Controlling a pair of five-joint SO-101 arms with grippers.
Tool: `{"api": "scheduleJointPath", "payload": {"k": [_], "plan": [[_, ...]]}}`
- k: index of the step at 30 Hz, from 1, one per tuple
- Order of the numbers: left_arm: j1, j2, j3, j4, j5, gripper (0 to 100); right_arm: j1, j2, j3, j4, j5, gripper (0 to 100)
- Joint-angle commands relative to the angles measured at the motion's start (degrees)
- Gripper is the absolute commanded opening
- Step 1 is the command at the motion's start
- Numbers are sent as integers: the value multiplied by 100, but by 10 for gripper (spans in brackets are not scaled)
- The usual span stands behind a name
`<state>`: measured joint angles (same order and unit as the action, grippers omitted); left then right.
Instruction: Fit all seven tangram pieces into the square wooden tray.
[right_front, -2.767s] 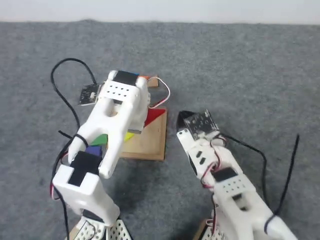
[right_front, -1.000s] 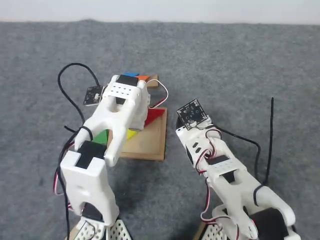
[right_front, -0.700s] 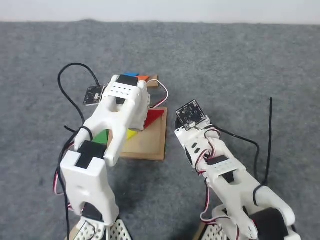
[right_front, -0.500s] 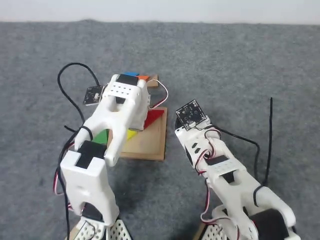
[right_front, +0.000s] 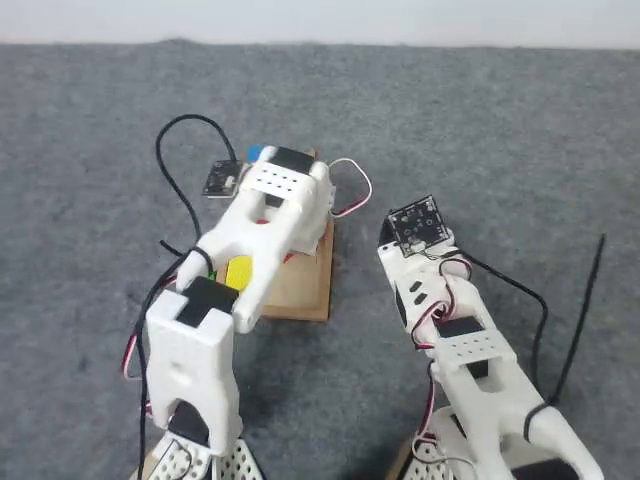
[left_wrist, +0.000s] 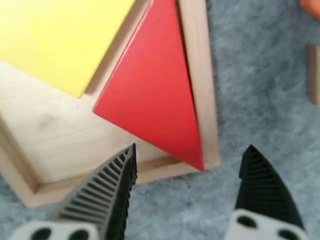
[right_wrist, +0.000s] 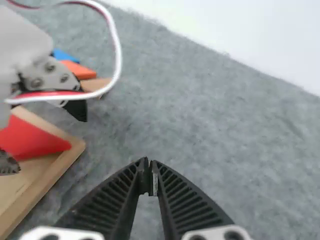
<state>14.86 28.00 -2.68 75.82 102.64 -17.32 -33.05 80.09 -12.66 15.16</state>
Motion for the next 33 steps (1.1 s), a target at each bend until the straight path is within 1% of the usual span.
{"api": "scheduleJointPath", "payload": {"k": [1, 6, 8, 12, 15, 17, 21, 25, 31, 33], "plan": [[18, 79, -426, -88, -9, 313, 75, 259, -308, 40, 70, 8], [18, 229, -479, -105, -9, 310, 75, 549, -431, 40, 70, 8], [-53, 237, -479, 53, 70, 287, 40, 558, -431, 40, 70, 8], [-105, 220, -497, 571, 695, 170, -127, 567, -431, 13, 70, 9], [-176, 229, -497, 677, 712, 89, -215, 593, -431, 4, 70, 9], [-211, 211, -497, 703, 659, 66, -242, 585, -431, 4, 70, 8], [-229, 176, -576, 738, 668, 66, -251, 549, -484, -4, 70, 8], [-237, 211, -1156, 1284, 677, 65, -242, 418, -554, -4, 70, 8], [-185, 185, -1798, 2066, 607, 62, -259, -769, -132, 215, 70, 8], [-185, 185, -2018, 2382, 299, 62, -356, -1262, 44, 444, 70, 8]]}}
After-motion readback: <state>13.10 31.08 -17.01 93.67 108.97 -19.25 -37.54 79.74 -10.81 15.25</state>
